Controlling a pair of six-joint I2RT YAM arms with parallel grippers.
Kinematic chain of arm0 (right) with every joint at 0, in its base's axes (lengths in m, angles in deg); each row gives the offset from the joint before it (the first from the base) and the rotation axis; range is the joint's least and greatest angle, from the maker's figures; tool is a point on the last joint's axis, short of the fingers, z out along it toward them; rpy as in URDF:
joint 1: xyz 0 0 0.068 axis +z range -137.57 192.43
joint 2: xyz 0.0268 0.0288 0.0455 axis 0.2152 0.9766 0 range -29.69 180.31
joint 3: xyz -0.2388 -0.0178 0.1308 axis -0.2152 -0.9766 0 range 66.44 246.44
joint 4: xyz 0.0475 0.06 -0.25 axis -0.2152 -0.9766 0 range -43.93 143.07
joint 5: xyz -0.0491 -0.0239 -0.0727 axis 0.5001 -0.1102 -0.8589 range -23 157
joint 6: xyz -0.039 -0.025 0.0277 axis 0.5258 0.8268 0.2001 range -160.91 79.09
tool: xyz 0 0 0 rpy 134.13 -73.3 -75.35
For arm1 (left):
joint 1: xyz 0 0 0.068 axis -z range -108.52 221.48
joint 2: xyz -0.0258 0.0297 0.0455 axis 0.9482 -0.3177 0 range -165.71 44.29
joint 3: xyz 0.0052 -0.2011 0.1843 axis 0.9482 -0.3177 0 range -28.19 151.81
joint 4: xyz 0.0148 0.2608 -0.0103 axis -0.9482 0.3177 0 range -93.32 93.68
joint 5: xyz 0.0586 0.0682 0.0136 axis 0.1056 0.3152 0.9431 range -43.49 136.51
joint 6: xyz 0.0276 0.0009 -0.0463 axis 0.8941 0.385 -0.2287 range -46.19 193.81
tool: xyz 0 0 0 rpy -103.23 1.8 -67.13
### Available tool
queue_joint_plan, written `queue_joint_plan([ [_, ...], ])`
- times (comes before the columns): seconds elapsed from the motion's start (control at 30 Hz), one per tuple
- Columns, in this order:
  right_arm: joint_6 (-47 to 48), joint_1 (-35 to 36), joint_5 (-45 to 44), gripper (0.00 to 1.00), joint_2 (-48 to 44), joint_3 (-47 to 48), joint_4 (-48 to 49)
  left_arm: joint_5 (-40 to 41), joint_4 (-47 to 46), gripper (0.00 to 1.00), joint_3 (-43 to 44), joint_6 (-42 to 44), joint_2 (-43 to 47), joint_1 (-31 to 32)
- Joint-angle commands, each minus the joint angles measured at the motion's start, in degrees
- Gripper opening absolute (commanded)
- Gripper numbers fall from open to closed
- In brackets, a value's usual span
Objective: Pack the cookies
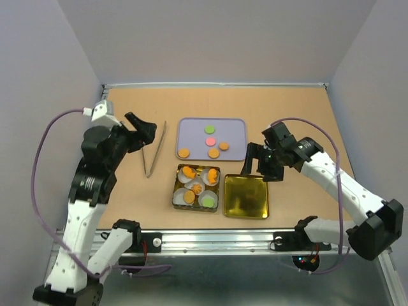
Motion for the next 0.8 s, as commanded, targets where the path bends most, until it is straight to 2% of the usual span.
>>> queue_joint_plan([
  [0.0, -3.57, 0.16, -5.99, 1.00, 3.71, 1.74, 1.91, -5.73, 4.97, 0.89, 3.26, 6.11, -7.94, 0.01],
  [0.03, -4.27, 0.15, -7.04, 1.00, 4.51, 1.83, 1.91, -8.18, 3.92, 0.89, 3.00, 6.11, -8.30, 0.01],
  [0.27, -9.01, -0.11, -6.16, 0.96, 14.07, 4.46, 4.55, -10.66, -2.77, 0.83, -3.15, 4.79, -7.60, -0.08],
  [0.53, -18.95, -1.60, -9.24, 0.96, 20.68, 6.58, 8.33, -11.19, -2.51, 0.82, -6.32, 10.14, -4.78, 0.01],
  [0.77, -27.56, -5.90, -8.89, 0.92, 24.37, 2.81, 10.61, -10.22, -2.51, 0.82, -9.13, 10.33, -1.36, 0.53],
])
